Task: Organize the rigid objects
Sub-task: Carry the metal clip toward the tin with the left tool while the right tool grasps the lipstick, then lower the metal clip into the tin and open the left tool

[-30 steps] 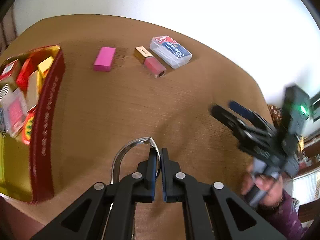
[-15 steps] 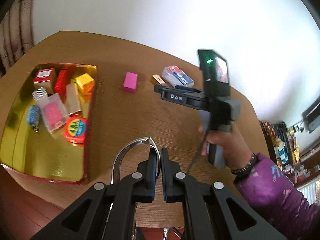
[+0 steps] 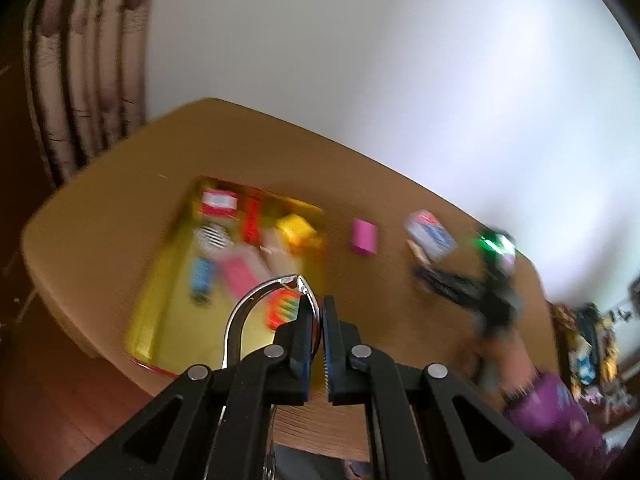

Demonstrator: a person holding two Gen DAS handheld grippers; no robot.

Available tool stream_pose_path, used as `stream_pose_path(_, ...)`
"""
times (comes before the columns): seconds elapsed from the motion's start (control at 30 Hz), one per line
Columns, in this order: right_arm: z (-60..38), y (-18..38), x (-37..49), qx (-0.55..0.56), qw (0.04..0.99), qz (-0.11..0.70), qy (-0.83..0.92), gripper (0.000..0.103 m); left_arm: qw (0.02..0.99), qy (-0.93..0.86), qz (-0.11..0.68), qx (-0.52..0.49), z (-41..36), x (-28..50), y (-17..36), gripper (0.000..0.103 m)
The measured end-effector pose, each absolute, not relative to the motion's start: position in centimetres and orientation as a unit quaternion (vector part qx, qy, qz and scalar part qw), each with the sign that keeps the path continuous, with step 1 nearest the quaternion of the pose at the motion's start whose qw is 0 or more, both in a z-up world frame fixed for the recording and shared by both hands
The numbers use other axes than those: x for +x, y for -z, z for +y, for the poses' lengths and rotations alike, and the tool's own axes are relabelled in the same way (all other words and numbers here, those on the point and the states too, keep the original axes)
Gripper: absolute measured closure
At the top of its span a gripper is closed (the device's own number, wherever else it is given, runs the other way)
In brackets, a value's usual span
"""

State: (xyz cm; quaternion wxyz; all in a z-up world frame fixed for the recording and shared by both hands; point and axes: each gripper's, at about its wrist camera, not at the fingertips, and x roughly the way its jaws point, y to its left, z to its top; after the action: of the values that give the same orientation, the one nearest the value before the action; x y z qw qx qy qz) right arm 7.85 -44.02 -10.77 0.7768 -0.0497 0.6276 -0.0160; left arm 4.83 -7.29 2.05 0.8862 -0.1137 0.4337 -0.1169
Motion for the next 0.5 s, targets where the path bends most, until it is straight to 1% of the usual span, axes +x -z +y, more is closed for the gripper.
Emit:
stream_pose_path(0.17,-45.0,8.4,4.4,-0.010,0.789,0.614,0.019,0.085,0.883,0.087,0.446,-0.117,-5.0,8.0,-0.5,0.099)
stream_pose_path(0.5,-45.0,4.0,1.2,0.036,0.804,0.593,0.022,0.085,0.876,0.074,0.463,-0.111,-5.1,14.5,3.6,0.099)
